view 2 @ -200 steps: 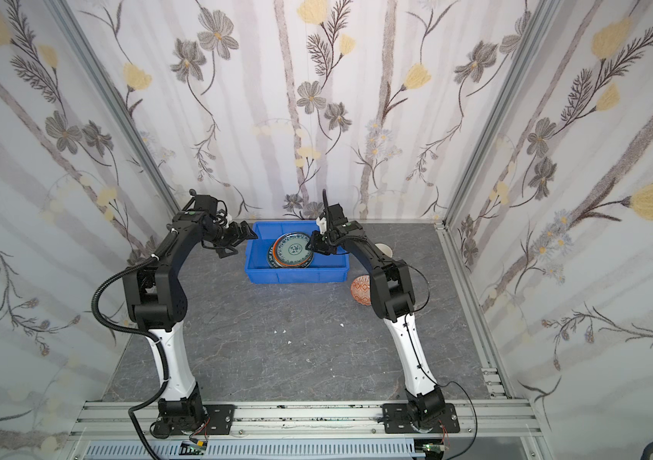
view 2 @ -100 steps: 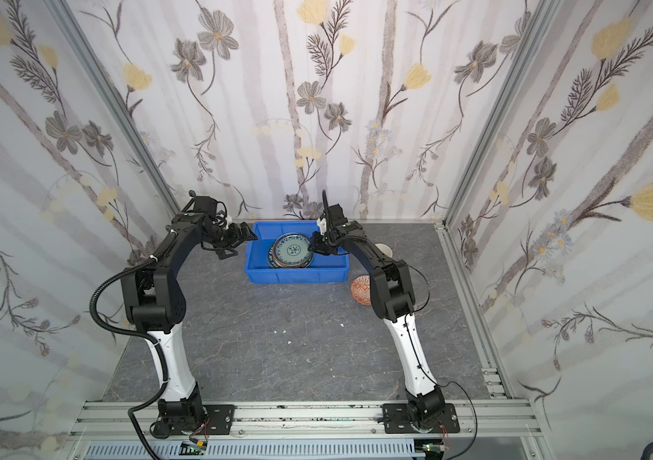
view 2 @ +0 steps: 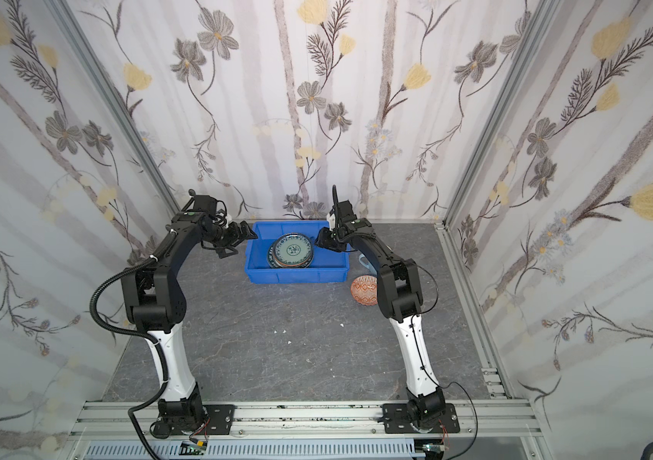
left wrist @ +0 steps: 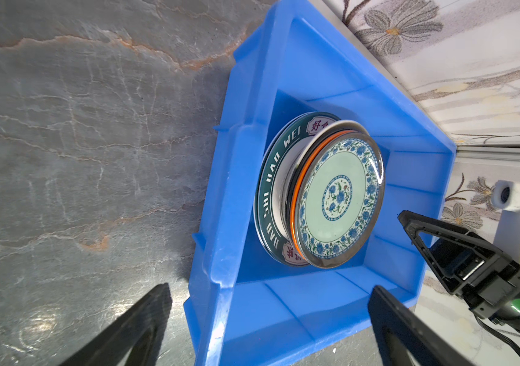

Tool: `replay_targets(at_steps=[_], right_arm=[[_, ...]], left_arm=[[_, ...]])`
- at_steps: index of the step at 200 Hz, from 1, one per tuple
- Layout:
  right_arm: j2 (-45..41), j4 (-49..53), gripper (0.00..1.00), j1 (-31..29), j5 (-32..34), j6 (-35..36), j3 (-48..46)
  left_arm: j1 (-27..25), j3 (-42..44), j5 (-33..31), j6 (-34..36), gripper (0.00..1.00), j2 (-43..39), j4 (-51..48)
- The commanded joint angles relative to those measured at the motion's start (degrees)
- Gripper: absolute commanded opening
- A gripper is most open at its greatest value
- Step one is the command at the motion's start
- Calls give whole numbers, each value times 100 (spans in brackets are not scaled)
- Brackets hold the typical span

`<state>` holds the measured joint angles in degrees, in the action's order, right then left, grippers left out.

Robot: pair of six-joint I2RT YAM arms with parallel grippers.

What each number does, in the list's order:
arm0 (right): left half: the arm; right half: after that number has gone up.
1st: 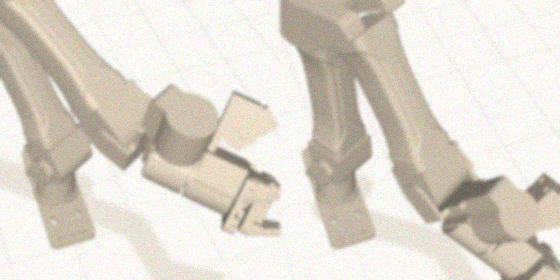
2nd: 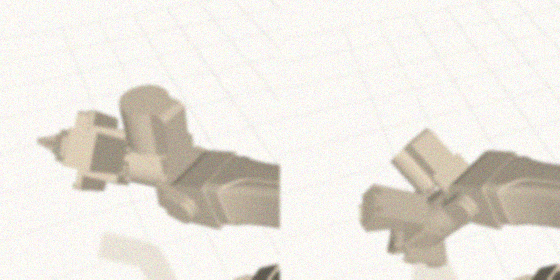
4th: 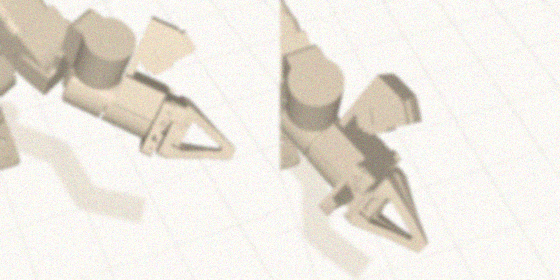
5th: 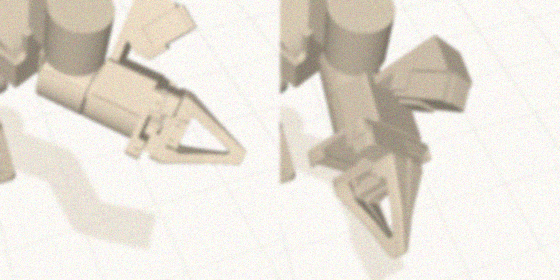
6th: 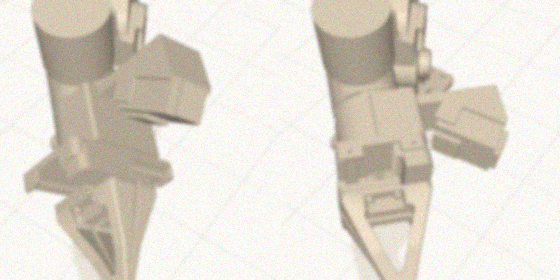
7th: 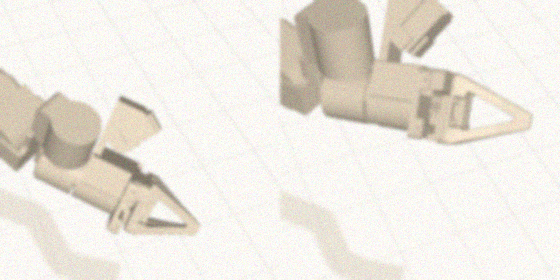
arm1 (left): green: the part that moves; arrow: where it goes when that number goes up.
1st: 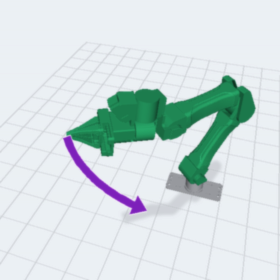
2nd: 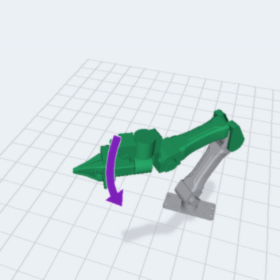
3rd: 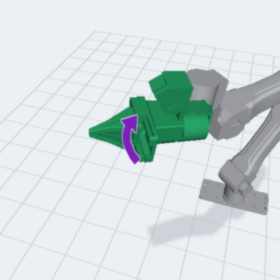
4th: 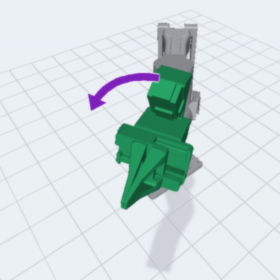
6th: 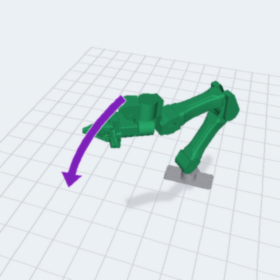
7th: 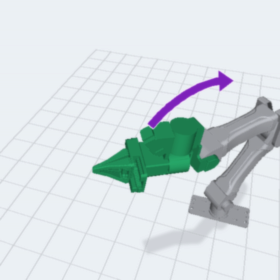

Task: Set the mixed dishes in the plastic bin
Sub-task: 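Settle the floral plate against the stack and open both grippers, then withdraw both grippers upward from the plate stack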

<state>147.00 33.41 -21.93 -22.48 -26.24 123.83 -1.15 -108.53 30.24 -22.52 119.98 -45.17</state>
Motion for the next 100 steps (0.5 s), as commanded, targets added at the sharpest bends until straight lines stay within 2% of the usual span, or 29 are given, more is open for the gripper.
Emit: replay_targets(at_steps=[1,38,100], right_arm=[[49,-81,56,-18,-111,73,-61],[241,-349,57,-91,-446,-188,-58],[472,-779,58,-177,-748,-518,-44]], left_arm=[[-26,-83,-9,-50,100,18,-30],[-19,7,-327,157,100,-82,-156],[115,-129,-463,301,100,554,-21]])
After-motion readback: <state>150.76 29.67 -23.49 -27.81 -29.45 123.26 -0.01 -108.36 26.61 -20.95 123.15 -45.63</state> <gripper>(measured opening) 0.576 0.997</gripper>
